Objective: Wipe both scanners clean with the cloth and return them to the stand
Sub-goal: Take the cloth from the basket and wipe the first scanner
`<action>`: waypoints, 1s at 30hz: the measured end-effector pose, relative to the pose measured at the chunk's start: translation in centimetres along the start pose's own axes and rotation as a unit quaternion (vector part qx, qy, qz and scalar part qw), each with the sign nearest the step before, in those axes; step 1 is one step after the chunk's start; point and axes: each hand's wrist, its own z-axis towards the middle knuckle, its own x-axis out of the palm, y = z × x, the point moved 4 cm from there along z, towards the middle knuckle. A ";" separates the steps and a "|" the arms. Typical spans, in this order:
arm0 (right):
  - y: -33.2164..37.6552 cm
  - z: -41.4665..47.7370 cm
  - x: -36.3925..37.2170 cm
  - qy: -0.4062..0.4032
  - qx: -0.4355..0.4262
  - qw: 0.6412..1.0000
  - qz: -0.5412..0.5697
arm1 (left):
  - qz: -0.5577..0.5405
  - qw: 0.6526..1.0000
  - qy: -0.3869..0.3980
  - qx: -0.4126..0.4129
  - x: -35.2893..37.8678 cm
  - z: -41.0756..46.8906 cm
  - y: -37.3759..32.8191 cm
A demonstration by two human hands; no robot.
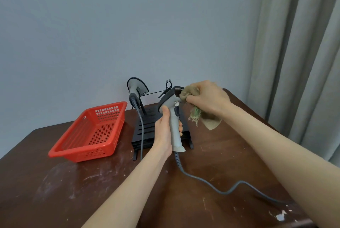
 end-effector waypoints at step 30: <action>2.3 -0.5 -0.2 -0.075 -0.126 0.986 -0.076 | 0.015 1.000 0.010 -0.023 -0.2 -0.3 -0.2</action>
